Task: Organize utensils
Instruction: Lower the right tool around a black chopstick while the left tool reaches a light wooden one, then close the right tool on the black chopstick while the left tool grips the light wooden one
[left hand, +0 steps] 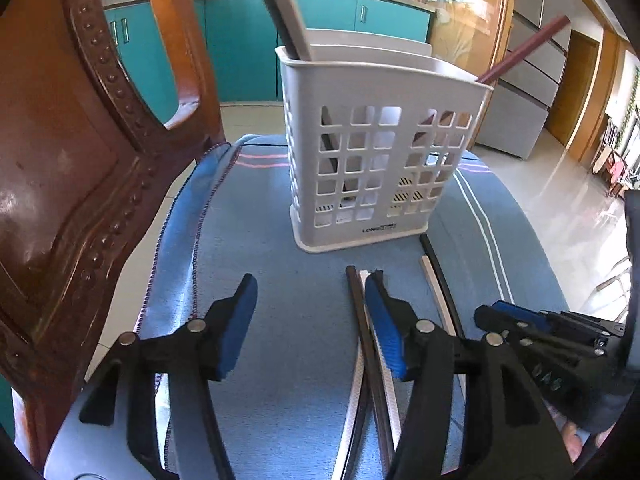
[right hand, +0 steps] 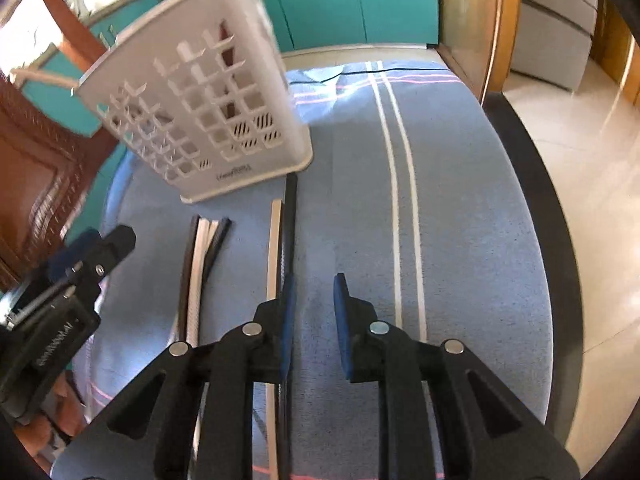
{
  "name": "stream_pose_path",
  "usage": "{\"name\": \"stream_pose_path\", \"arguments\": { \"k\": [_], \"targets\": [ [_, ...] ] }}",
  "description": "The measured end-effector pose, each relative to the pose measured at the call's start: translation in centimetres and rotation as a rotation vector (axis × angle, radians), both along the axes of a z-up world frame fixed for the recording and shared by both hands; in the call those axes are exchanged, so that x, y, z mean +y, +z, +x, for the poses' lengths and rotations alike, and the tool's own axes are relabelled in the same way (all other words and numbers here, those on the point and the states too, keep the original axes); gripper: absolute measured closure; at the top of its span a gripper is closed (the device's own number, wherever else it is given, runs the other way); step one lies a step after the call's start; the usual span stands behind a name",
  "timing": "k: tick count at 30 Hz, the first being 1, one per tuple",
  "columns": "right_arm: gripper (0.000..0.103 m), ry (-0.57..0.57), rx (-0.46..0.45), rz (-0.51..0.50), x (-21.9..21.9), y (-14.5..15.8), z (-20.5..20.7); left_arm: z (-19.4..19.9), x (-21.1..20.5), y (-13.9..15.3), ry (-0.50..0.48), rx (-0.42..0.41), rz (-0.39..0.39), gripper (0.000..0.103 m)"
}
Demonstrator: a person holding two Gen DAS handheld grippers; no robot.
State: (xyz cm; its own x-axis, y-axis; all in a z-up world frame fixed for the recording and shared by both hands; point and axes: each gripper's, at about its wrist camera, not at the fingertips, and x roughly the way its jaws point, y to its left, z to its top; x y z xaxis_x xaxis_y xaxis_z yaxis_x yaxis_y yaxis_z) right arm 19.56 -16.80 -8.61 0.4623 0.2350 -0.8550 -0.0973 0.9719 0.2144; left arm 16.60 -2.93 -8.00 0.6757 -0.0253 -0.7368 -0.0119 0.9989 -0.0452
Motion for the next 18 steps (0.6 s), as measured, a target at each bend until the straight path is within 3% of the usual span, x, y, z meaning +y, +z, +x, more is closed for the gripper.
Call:
{"name": "stream_pose_path", "arguments": {
  "k": [7,16,17,18],
  "targets": [
    [0.083,0.026,0.000,-0.074,1.0,-1.1,-0.4,-0.1,-0.5,-0.3,-0.008,0.010,0.010,0.042],
    [0.084,0.073,0.009,-0.068,2.0,-1.6,-0.8,0.2,-0.4,-1.2,-0.002,0.033,0.033,0.039],
    [0.086,0.061,0.012,-0.063,1.8,-1.6,-0.8,0.3,-0.2,-1.3,0.002,0.037,0.033,0.039],
    [0.097,0.055,0.017,-0.053,1.6,-1.5,-0.8,0.3,-0.1,-1.3,0.004,0.042,0.031,0.039]
  ]
}}
